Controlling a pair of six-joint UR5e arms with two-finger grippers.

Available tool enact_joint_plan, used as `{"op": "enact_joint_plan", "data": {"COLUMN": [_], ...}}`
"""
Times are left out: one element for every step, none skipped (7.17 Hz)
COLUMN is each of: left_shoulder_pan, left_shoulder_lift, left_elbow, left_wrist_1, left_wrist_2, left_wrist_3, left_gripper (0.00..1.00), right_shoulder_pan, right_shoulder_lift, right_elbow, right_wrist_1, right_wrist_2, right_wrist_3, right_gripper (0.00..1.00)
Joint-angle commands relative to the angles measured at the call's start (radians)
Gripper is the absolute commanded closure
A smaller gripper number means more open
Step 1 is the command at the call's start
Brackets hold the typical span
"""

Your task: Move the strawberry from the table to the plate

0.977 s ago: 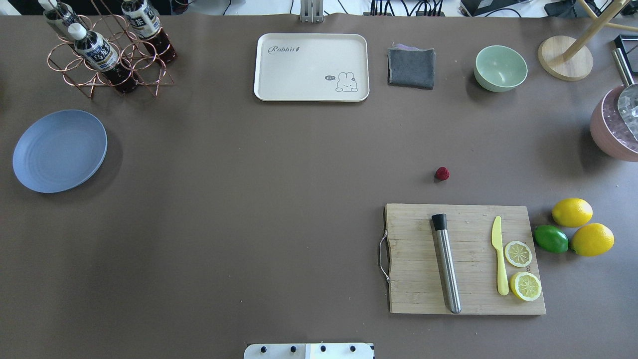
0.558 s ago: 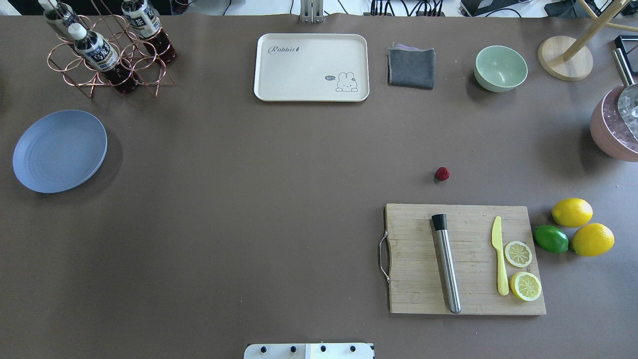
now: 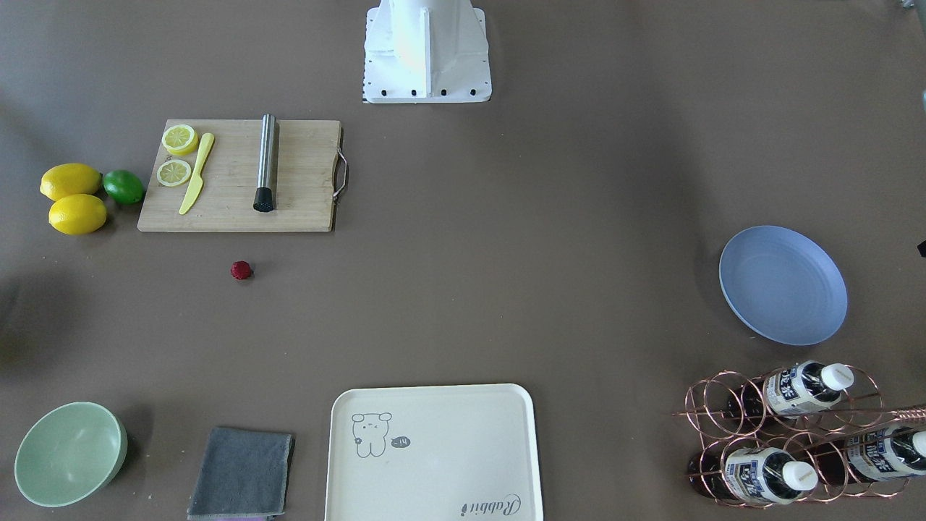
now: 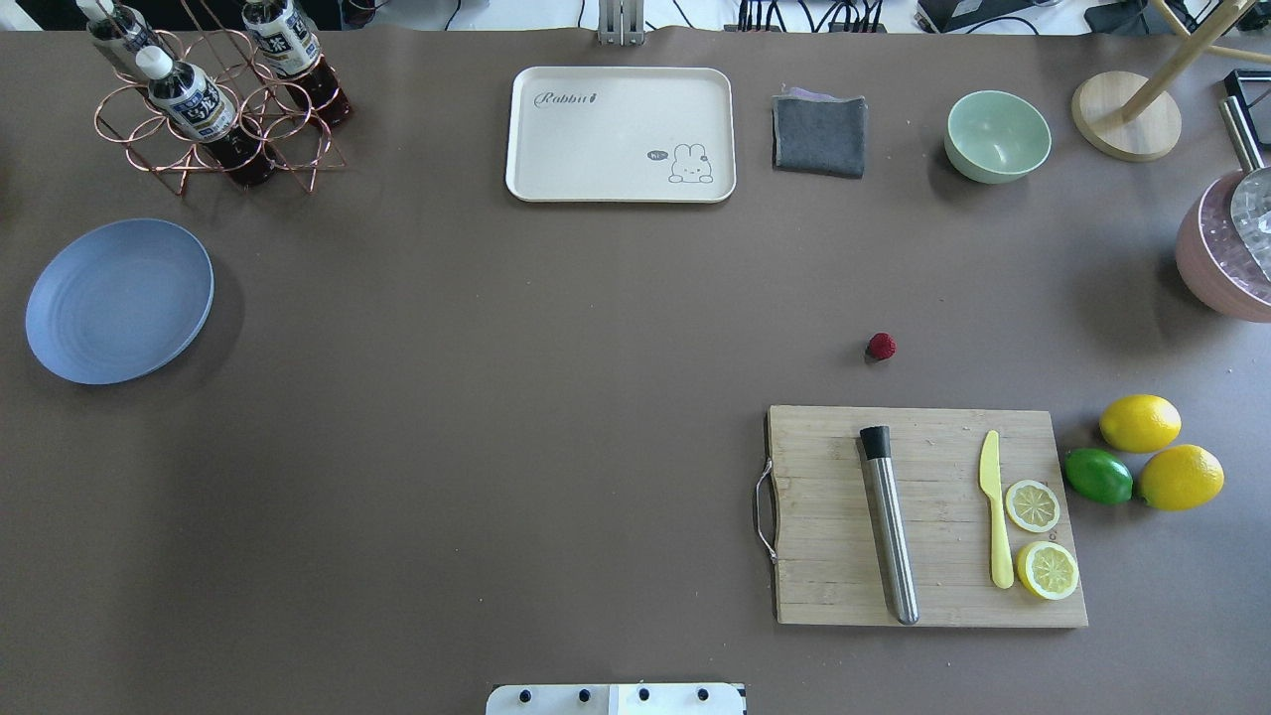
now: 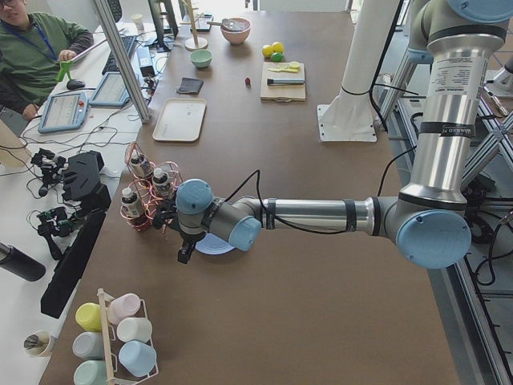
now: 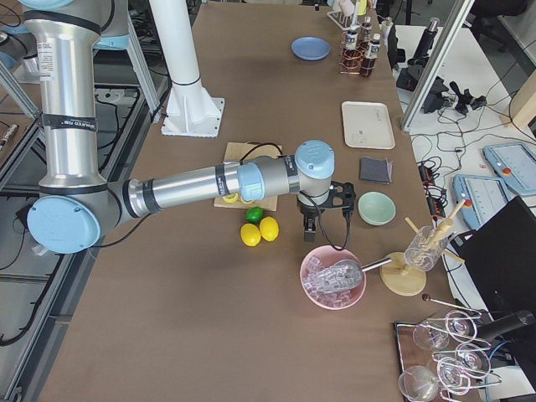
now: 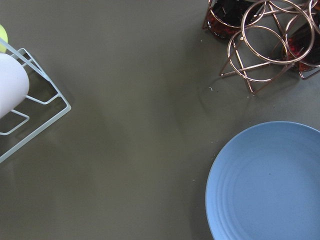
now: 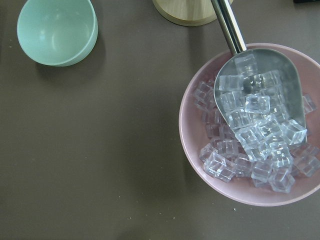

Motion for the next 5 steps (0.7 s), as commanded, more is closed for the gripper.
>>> {"op": "enact_joint_plan", "data": {"left_shoulder_pan": [0.095,0.122,0.145,0.156,0.176], "left_shoulder_lift": [0.003,0.002,0.0,0.0,-0.003], "left_elbow": [0.135,0.173,0.18,0.181,0.196], "left_wrist_1": [-0.265,-0.33,-0.333,-0.333,-0.333], "left_wrist_2": [0.003,0.003,0.005,0.003,0.005], "left_wrist_3": [-0.149,-0.203,-0.214,-0.214,-0.212], "left_gripper": [0.02,0.02,0.02,0.02,0.02], "right_shoulder_pan": [-0.067,-0.092,-0.116,-0.13,-0.135], "right_shoulder_lift": [-0.001,-0.002,-0.002,-0.001,-0.001], "right_elbow": [-0.001,-0.001,-0.001,-0.001,0.001], "right_wrist_1": [0.142,0.189,0.222,0.241,0.246], "right_wrist_2": [-0.002,-0.006,-0.011,-0.012,-0.014], "right_wrist_3": [0.189,0.25,0.301,0.332,0.332], "right_gripper": [0.0,0.0,0.0,0.0,0.0]}}
